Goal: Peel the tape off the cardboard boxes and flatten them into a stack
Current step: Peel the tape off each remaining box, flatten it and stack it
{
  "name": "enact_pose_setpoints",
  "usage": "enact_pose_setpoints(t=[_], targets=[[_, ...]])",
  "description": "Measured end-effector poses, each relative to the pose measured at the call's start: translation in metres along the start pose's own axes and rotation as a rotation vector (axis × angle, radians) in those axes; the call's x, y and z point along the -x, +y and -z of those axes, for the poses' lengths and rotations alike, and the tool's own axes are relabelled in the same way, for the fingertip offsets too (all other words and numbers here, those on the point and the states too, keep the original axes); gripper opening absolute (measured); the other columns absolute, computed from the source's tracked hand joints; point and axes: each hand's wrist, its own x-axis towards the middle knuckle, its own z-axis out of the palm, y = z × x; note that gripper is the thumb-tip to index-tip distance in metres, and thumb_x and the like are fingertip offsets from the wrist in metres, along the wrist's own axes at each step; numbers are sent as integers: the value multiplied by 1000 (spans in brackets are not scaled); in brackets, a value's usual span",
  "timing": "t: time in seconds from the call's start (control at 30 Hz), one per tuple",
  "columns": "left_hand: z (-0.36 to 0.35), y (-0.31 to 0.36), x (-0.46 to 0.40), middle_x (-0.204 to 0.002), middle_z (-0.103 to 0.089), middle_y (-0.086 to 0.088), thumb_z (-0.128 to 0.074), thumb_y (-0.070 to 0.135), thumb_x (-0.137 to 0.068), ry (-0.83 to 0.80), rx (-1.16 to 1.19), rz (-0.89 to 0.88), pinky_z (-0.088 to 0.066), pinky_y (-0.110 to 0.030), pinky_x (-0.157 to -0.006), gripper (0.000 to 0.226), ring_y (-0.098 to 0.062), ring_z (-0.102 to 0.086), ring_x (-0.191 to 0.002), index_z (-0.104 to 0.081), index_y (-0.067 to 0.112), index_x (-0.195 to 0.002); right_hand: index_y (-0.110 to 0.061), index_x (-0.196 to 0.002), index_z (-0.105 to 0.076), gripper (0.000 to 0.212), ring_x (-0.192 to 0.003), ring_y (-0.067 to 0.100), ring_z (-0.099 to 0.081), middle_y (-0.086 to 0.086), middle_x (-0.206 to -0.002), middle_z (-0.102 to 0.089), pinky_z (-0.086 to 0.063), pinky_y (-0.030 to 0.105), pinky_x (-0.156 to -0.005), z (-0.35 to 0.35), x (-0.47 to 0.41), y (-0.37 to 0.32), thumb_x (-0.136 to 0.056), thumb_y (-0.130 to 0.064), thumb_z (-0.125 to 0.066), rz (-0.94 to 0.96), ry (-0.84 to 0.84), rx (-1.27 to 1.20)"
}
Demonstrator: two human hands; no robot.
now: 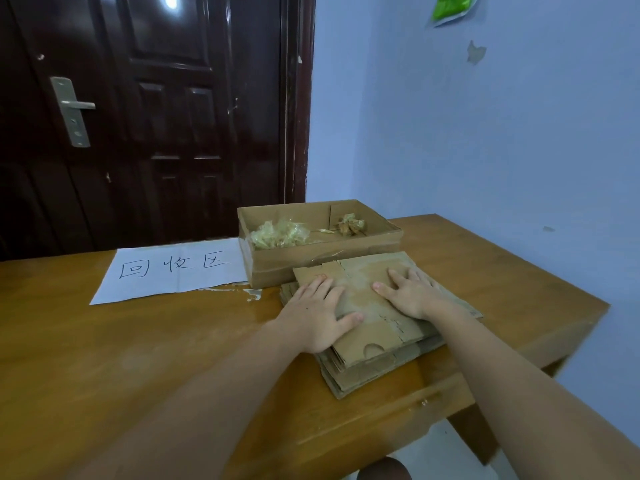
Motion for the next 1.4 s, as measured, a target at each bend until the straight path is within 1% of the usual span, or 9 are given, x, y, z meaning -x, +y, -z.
enact_pose_setpoints(t=[0.13, 0.27, 0.43, 0.53, 0.7, 0.77, 0.87, 1.03, 1.4], targets=[[17, 0, 1, -173, 3, -1, -20, 83, -94, -43, 10, -19, 4, -41, -125, 92, -17, 9, -158, -7, 25, -165, -25, -162, -20, 96, -156, 32, -13, 14, -169, -12, -15, 50, -125, 15, 7, 3, -89, -86, -23, 36, 20, 7], [31, 0, 8, -173, -3, -2, -25, 75, -99, 18, -14, -76, 2, -38, -125, 86, -19, 3, -158, -11, 22, -165, -19, -157, -35, 86, -152, 31, -23, 11, -165, -27, -24, 50, -122, 32, 16, -8, -94, -77, -35, 93, 134, 102], [58, -6, 20, -172, -9, -2, -30, 69, -102, 123, -14, -98, -1, -36, -125, 81, -19, -3, -158, -17, 20, -164, -20, -160, -30, 72, -155, 29, -16, 12, -168, -20, -17, 49, -125, 63, 30, -44, -102, -61, -41, 241, 269, 130], [73, -21, 33, -172, -11, 1, -32, 68, -102, 178, -1, -79, -6, -37, -125, 78, -18, -7, -158, -17, 24, -164, -23, -161, -28, 68, -157, 23, -10, 5, -169, -17, -15, 46, -124, 73, 40, -79, -103, -56, -42, 411, 256, 44], [102, -68, 75, -163, -34, -1, -42, 62, -102, 270, -30, -27, -29, -39, -119, 71, -23, -33, -148, -31, 20, -158, -27, -161, -26, 65, -156, 19, -13, 2, -169, -21, -14, 37, -124, 64, 51, -157, -104, -48, -48, 670, 213, -10], [111, -94, 100, -164, -33, 0, -43, 61, -103, 297, -49, 28, -24, -35, -118, 71, -22, -31, -148, -31, 19, -159, -26, -161, -25, 65, -155, 18, -17, 1, -168, -23, -15, 34, -123, 56, 54, -192, -104, -45, -49, 747, 230, -12], [121, -140, 143, -170, -20, 2, -38, 63, -104, 283, -122, 169, -13, -30, -122, 75, -16, -18, -154, -22, 19, -163, -29, -162, -22, 65, -155, 13, -17, -6, -168, -22, -18, 35, -124, 39, 57, -248, -105, -47, -47, 810, 198, -35], [139, -215, 224, -168, -26, 2, -36, 63, -104, 295, -218, 387, -20, -35, -123, 73, -18, -25, -153, -24, 21, -162, -28, -162, -20, 65, -156, 6, -6, -8, -169, -17, -13, 30, -124, 6, 65, -348, -106, -44, -47, 973, 92, -60], [185, -365, 388, -170, -22, -4, -32, 68, -102, 321, -309, 777, -21, -43, -126, 79, -24, -20, -155, -23, 18, -163, -21, -162, -19, 64, -157, 18, -9, 2, -170, -16, -17, 39, -126, -29, 101, -585, -107, -40, -45, 1298, 121, 60]])
